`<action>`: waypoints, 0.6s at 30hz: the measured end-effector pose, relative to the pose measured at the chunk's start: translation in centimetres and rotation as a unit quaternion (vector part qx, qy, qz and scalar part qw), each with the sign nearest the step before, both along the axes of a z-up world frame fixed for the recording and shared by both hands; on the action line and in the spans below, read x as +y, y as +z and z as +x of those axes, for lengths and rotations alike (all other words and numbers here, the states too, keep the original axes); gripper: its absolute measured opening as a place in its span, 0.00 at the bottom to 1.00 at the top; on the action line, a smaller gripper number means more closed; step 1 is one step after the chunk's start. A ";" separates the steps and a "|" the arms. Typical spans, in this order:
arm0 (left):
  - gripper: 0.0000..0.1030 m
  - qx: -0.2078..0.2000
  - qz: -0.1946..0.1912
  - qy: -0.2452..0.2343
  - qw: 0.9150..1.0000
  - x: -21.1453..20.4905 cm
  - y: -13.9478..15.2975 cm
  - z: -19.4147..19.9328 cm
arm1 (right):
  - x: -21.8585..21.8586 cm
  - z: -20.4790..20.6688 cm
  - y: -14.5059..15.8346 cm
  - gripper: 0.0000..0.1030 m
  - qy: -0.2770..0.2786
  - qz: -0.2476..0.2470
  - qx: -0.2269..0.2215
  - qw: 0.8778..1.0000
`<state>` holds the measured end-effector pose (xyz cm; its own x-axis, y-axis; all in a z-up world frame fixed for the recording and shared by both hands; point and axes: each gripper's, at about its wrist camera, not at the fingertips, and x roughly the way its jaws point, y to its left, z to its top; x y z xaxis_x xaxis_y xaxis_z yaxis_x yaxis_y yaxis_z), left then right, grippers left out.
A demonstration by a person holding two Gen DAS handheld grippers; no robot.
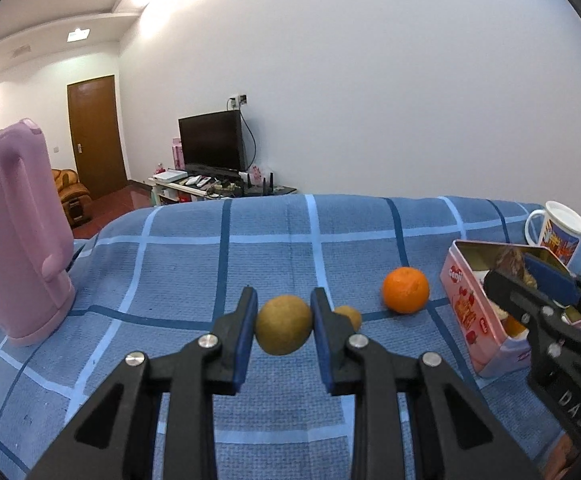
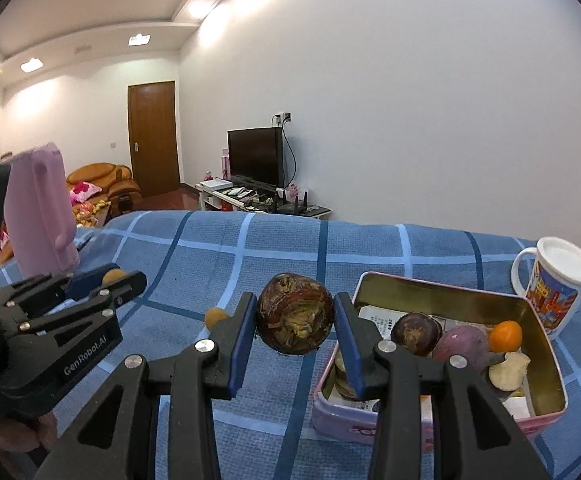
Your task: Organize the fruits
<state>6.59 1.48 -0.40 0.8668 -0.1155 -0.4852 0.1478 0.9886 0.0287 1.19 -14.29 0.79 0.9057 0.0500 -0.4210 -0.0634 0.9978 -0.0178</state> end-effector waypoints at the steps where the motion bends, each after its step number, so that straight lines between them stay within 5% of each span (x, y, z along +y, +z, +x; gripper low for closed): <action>1: 0.28 -0.002 0.002 0.000 1.000 -0.2 0.0 0.0 | 0.1 0.0 0.0 0.40 0.000 -0.002 0.000 1.000; 18: 0.28 -0.011 0.008 0.003 1.000 -0.6 -0.1 -0.8 | -0.1 -0.3 0.0 0.40 -0.002 -0.002 0.003 1.000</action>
<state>5.78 0.93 -0.49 0.8778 -0.1020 -0.4680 0.1404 0.9890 0.0477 0.89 -14.34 0.82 0.9033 0.0449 -0.4268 -0.0593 0.9980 -0.0206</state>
